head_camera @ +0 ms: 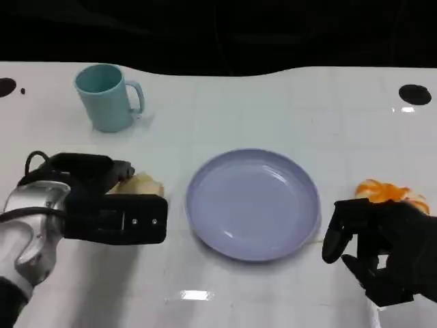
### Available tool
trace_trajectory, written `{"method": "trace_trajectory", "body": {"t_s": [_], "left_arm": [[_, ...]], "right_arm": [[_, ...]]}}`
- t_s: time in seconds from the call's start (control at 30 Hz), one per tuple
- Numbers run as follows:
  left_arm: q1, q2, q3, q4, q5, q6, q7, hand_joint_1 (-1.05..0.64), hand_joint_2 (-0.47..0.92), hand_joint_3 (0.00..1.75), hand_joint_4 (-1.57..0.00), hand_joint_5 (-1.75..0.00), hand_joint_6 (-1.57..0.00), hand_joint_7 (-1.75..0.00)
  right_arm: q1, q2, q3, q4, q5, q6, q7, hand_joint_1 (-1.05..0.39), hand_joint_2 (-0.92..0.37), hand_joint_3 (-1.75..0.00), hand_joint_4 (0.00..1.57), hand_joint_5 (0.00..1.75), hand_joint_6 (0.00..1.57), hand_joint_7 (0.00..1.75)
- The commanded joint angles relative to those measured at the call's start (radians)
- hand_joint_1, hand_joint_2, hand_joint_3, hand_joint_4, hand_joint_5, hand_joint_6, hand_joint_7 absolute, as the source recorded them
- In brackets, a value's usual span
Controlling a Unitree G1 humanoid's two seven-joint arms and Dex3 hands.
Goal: Grasp the towel on the left side of the plate with the left hand and place it into the plate.
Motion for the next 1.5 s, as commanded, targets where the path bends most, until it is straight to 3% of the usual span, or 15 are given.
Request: {"method": "trace_trajectory", "body": {"t_s": [0.03,0.13,0.33,0.43,0.5,0.53,0.57,0.6,0.63,0.7,0.73,0.9,0.97,1.03,1.5], "left_arm": [[-0.068,-0.029,-0.022,0.206,-0.001,-0.072,0.101,-0.42,0.91,0.01,-0.58,-0.18,-0.63,-0.07],[-0.100,-0.050,-0.033,0.320,-0.010,-0.117,0.141,-0.42,0.92,0.07,-0.66,-0.17,-0.74,-0.07],[-0.156,-0.084,-0.041,0.458,-0.035,-0.170,0.160,-0.38,0.92,0.19,-0.70,-0.16,-0.78,-0.05],[-0.155,-0.095,-0.024,0.494,-0.047,-0.207,0.276,-0.28,0.92,0.15,-0.87,-0.25,-0.95,-0.11],[-0.151,-0.097,-0.025,0.509,-0.045,-0.232,0.362,-0.22,0.92,0.10,-0.85,-1.14,-1.12,-0.17],[-0.147,-0.095,-0.030,0.514,-0.039,-0.246,0.408,-0.21,0.92,0.08,-0.86,-1.36,-1.15,-0.20],[-0.144,-0.093,-0.035,0.520,-0.033,-0.257,0.449,-0.20,0.92,0.12,-0.85,-1.55,-1.07,-0.53],[-0.141,-0.091,-0.040,0.525,-0.027,-0.267,0.488,-0.19,0.92,0.17,-0.86,-1.67,-0.86,-1.09],[-0.140,-0.091,-0.043,0.530,-0.024,-0.274,0.512,-0.19,0.92,0.20,-0.87,-1.70,-0.76,-1.36],[-0.135,-0.089,-0.043,0.527,-0.025,-0.283,0.548,-0.19,0.92,0.26,-0.87,-1.74,-0.66,-1.64],[-0.133,-0.089,-0.043,0.525,-0.025,-0.285,0.558,-0.20,0.92,0.27,-0.87,-1.74,-0.63,-1.69],[-0.118,-0.110,0.008,0.492,-0.073,-0.252,0.592,-0.20,0.88,0.32,-0.87,-1.75,-0.61,-1.68],[-0.104,-0.126,0.046,0.466,-0.110,-0.249,0.626,-0.20,0.68,0.66,-0.91,-1.75,-0.65,-1.69],[-0.094,-0.135,0.068,0.429,-0.130,-0.239,0.643,-0.23,0.64,0.82,-0.92,-1.75,-0.63,-1.73],[-0.052,-0.170,0.074,0.080,-0.156,-0.205,0.512,-0.22,0.55,0.89,-0.89,-1.75,-0.64,-1.75]], "right_arm": [[0.010,-0.010,-0.010,-0.018,0.007,0.010,0.006,0.00,-0.56,-1.08,0.74,1.75,0.71,1.41],[0.012,-0.012,-0.010,-0.028,0.005,0.025,0.007,0.00,-0.56,-1.08,0.73,1.75,0.71,1.41],[0.010,-0.014,-0.009,-0.029,0.001,0.027,0.009,0.00,-0.56,-1.07,0.74,1.75,0.71,1.41],[0.010,-0.013,-0.006,-0.031,-0.001,0.028,0.008,0.00,-0.56,-1.07,0.73,1.75,0.71,1.41],[0.011,-0.012,-0.005,-0.033,-0.002,0.029,0.007,0.00,-0.56,-1.06,0.73,1.75,0.71,1.41],[0.011,-0.012,-0.006,-0.035,-0.003,0.035,0.007,0.00,-0.56,-1.06,0.73,1.75,0.71,1.41],[0.010,-0.012,-0.006,-0.037,-0.003,0.039,0.007,0.00,-0.56,-1.06,0.73,1.75,0.71,1.41],[0.010,-0.012,-0.006,-0.038,-0.003,0.042,0.007,0.00,-0.56,-1.06,0.73,1.75,0.71,1.41],[0.010,-0.011,-0.007,-0.038,-0.002,0.044,0.006,0.00,-0.56,-1.06,0.74,1.75,0.72,1.41],[0.010,-0.011,-0.009,-0.034,0.001,0.035,0.007,0.00,-0.56,-1.06,0.74,1.75,0.72,1.41],[0.010,-0.012,-0.010,-0.033,0.002,0.032,0.007,0.01,-0.56,-1.06,0.74,1.75,0.72,1.41],[0.011,-0.015,-0.010,-0.031,0.002,0.026,0.009,0.00,-0.56,-1.08,0.74,1.75,0.72,1.41],[0.011,-0.013,-0.006,-0.031,-0.001,0.032,0.008,0.00,-0.56,-1.08,0.74,1.75,0.72,1.41],[0.009,-0.010,-0.001,-0.032,-0.004,0.034,0.005,0.00,-0.56,-1.08,0.74,1.75,0.72,1.41],[-0.002,0.006,0.038,-0.043,-0.019,0.066,-0.010,0.00,-0.56,-1.07,0.74,1.75,0.71,1.41]]}}
